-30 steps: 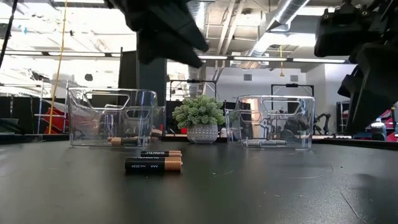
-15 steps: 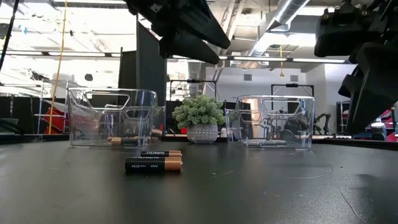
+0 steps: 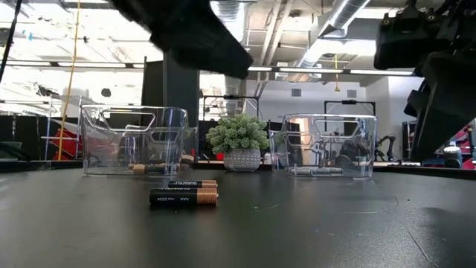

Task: Sort batteries
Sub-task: Put the black-brown battery into the left transparent bin

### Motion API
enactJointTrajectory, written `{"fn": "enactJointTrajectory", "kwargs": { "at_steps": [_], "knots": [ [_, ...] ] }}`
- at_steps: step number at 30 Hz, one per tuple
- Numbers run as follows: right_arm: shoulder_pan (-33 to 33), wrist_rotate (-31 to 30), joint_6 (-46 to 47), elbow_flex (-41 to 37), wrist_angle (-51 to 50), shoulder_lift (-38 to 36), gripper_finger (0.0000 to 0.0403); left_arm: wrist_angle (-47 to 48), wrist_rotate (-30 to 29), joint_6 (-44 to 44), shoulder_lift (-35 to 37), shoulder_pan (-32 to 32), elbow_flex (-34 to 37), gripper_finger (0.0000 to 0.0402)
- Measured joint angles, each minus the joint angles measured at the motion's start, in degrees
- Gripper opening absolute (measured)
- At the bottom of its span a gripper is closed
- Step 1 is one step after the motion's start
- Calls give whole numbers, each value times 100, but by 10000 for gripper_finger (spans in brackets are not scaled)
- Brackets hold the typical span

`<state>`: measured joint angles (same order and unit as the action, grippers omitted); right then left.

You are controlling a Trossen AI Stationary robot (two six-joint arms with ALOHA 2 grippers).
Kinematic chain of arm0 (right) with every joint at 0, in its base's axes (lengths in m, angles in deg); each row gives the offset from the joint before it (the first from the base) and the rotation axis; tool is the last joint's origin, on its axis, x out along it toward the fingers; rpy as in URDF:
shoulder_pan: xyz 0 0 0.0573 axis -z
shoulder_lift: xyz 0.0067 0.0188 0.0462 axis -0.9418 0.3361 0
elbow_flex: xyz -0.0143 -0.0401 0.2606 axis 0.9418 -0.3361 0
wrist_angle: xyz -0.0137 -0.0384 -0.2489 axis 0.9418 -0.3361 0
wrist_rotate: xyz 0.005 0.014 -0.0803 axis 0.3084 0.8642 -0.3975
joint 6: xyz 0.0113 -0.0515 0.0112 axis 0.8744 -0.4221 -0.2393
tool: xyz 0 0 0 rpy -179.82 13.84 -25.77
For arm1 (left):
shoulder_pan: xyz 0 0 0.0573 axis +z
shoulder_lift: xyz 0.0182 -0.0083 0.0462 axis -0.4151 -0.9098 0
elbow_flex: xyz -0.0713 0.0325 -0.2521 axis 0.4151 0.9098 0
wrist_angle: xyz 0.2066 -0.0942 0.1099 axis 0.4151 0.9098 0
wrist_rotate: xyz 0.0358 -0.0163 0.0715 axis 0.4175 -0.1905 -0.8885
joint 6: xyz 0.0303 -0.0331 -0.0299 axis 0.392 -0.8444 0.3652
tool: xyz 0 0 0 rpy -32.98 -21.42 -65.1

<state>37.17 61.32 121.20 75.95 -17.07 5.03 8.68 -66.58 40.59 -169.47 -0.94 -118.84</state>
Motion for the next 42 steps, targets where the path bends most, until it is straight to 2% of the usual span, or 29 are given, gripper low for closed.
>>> {"fn": "enactJointTrajectory", "kwargs": {
  "at_steps": [12, 20, 25, 34, 42],
  "knots": [
    [0, 0, 234, -2, -2, 0, 126, -2087, -252, -322, 2, -375, 1512, 224],
    [24, 0, 311, -2, -10, 0, 126, -2569, -267, -593, 7, -350, 2204, 224],
    [105, 0, 311, -2, -13, 0, 126, -3041, -187, -715, -165, -350, 2385, 224],
    [262, 0, 306, -2, -4, 0, 126, -4161, 50, -790, -1160, -333, 2172, 224],
    [260, 0, 296, -2, -4, 0, 126, -4496, 79, -1164, -1780, -232, 2116, 224]
  ]
}}
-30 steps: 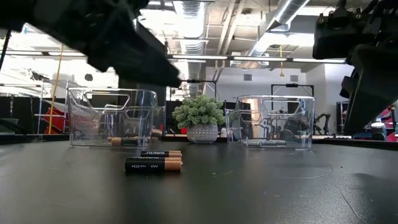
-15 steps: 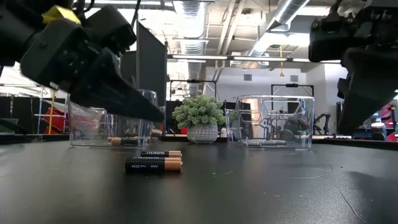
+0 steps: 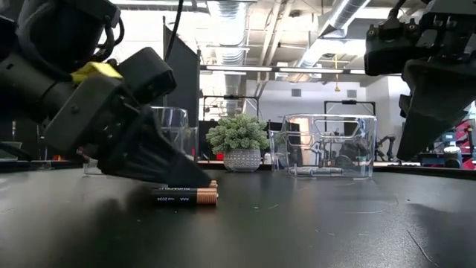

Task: Sort batteries
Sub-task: Put the black-brown battery into the left transparent bin

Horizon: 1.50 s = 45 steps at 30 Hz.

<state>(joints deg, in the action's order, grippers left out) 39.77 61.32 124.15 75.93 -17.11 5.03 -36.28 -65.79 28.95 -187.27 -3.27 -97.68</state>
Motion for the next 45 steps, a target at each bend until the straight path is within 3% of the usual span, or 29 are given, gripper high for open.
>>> {"fn": "enactJointTrajectory", "kwargs": {
  "at_steps": [6, 21, 28, 37, 45],
  "knots": [
    [0, 0, 2, 0, 0, 0, 126, -729, 72, -235, -436, 22, -5, 224],
    [0, 0, -33, 0, 0, 0, 126, -636, 107, 52, -419, 26, -7, 224],
    [-12, 0, -44, 0, 86, 0, 126, -454, 104, 845, -420, 22, -8, 224],
    [-247, 0, -44, 0, 419, 0, 126, -203, 71, 932, -410, 22, -9, 223],
    [-388, 4, 0, 0, 426, 0, 126, -86, 23, 686, -417, 15, -7, 162]
  ]
}}
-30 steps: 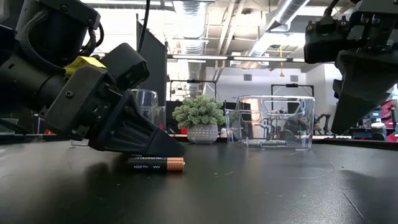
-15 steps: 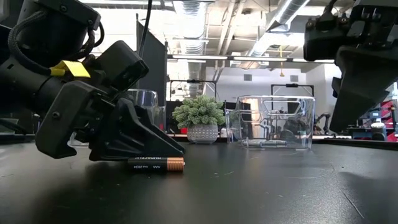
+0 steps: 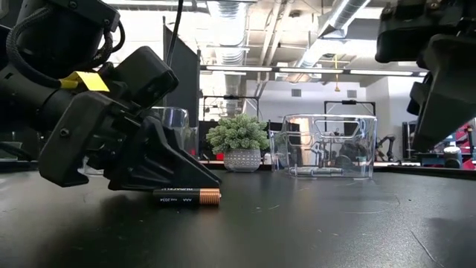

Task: Sort batteries
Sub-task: Put the black-brown battery into the left transparent bin

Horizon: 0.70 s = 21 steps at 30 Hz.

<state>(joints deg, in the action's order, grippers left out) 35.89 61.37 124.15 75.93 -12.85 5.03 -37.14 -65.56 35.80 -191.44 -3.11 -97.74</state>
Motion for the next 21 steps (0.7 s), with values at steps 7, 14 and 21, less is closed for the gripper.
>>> {"fn": "enactJointTrajectory", "kwargs": {
  "at_steps": [7, 14, 21],
  "knots": [
    [-1, 0, 15, 0, 1, 0, 126, 9, -28, -178, -5, -4, 0, 95],
    [-1, 0, 15, 0, 2, 0, 126, 13, -48, -311, -5, -2, 7, 52],
    [-1, 0, 13, 0, 2, 0, 126, 13, -45, -318, -7, -2, 7, 40]
  ]
}}
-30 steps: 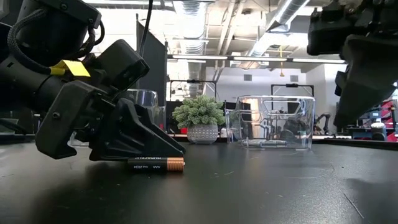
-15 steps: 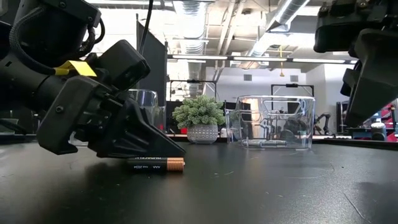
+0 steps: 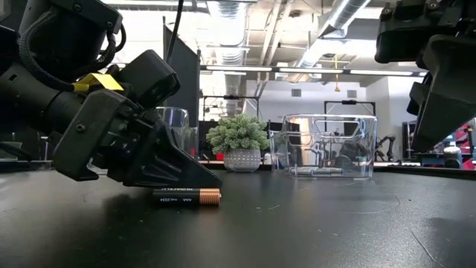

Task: Sort batteries
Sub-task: Put the black-brown battery into the left transparent bin

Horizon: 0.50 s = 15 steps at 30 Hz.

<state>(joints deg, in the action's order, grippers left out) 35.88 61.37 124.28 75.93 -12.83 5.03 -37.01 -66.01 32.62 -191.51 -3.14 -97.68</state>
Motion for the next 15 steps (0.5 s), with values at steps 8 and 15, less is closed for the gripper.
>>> {"fn": "enactJointTrajectory", "kwargs": {
  "at_steps": [8, 15],
  "knots": [
    [0, 0, -9, 0, 0, 0, 126, -34, 12, -42, -4, 0, 2, 41],
    [0, 0, -15, 0, -2, 0, 126, -445, 16, -55, -22, 0, 4, 41]
  ]
}}
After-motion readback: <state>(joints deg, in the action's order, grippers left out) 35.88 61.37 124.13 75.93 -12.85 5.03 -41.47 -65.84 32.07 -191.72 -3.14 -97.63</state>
